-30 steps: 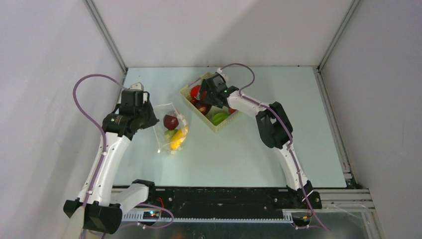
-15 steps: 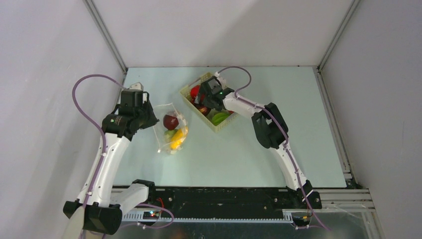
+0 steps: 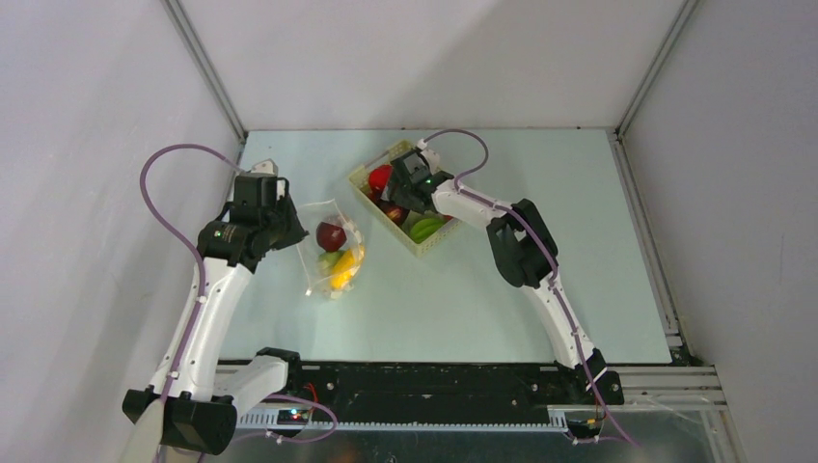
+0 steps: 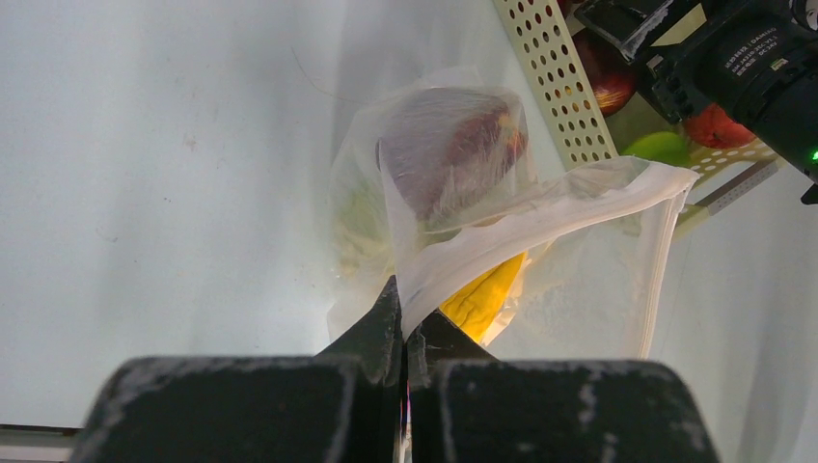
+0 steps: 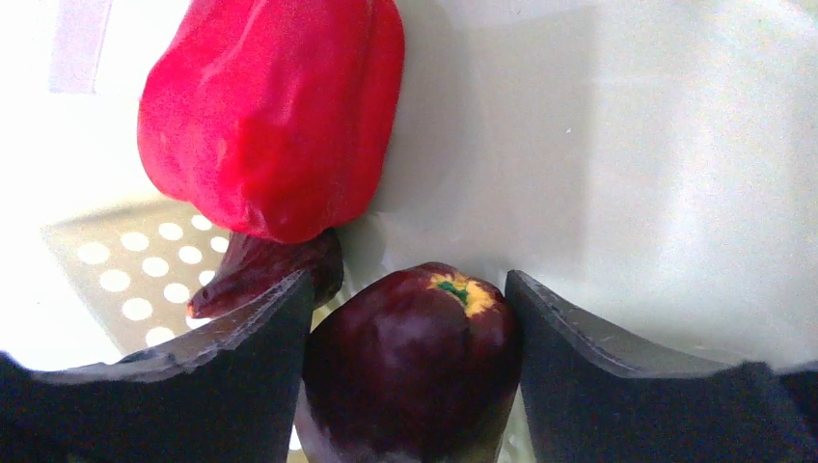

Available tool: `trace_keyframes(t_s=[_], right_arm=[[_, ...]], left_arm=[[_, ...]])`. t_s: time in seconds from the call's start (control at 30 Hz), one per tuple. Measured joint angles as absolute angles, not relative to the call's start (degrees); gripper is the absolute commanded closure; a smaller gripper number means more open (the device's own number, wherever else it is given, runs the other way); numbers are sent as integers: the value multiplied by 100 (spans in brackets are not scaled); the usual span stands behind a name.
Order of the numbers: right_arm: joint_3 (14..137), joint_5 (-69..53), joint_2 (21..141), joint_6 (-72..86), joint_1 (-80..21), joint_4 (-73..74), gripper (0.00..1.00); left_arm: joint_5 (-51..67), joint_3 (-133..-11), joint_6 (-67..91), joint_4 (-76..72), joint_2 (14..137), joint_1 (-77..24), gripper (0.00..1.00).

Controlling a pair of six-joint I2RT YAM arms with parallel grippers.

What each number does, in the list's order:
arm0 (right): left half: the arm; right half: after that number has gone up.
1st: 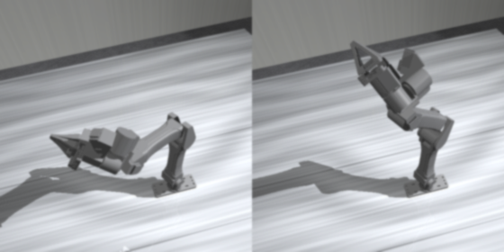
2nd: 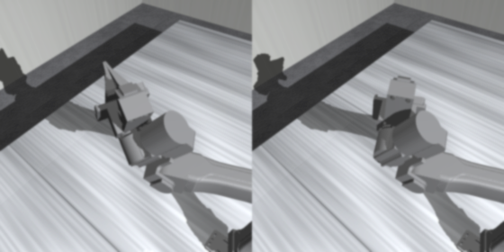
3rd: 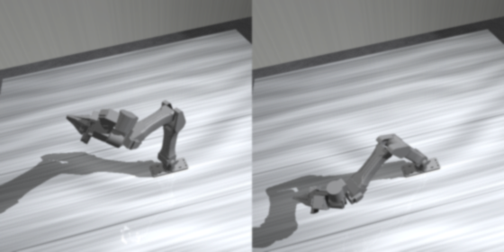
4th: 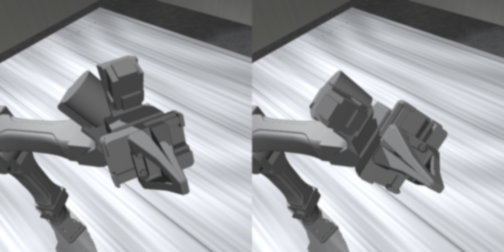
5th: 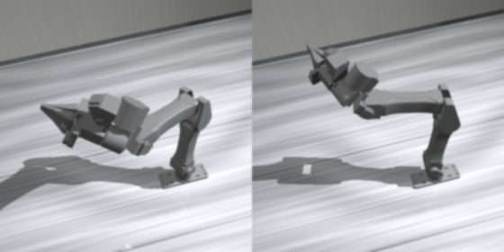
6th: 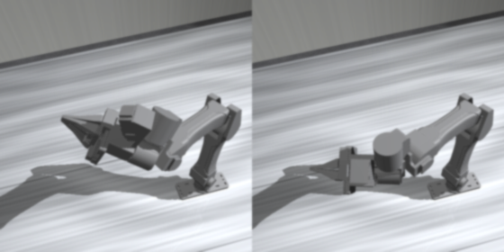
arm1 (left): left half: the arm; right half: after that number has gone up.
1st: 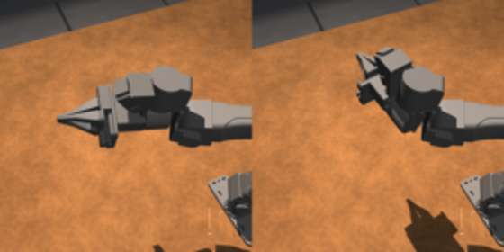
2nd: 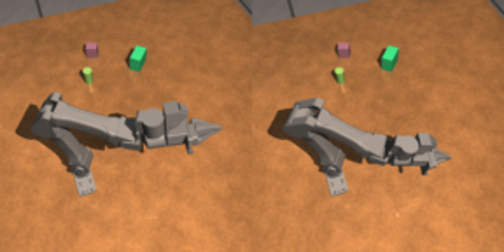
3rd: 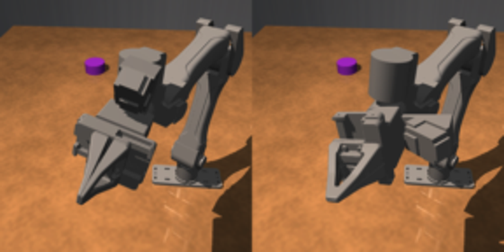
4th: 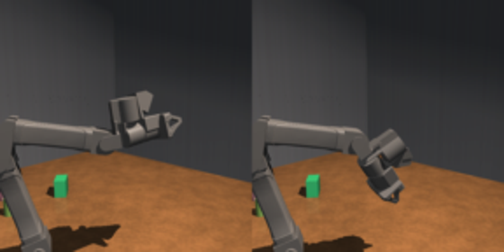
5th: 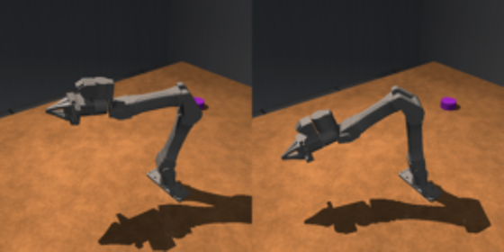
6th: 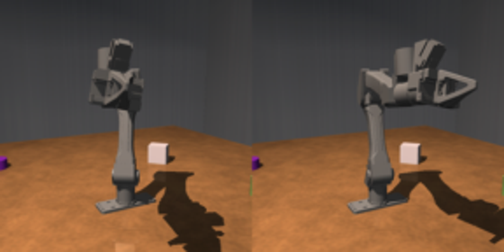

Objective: Place the food in the zip-top bag and seal the zipper

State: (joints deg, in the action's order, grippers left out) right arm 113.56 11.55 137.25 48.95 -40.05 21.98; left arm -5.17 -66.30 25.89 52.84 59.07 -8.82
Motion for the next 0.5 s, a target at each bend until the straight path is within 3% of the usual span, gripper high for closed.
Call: trace_keyframes(t_s=[0.27,0.5], right_arm=[[10901,1273,13528,5061,-3990,1761,51],[10294,1444,13104,5017,-3964,1476,54]], left_arm=[[-517,-6630,2589,5284,5907,-882,100],[-497,-6630,2589,5284,5907,-882,100]])
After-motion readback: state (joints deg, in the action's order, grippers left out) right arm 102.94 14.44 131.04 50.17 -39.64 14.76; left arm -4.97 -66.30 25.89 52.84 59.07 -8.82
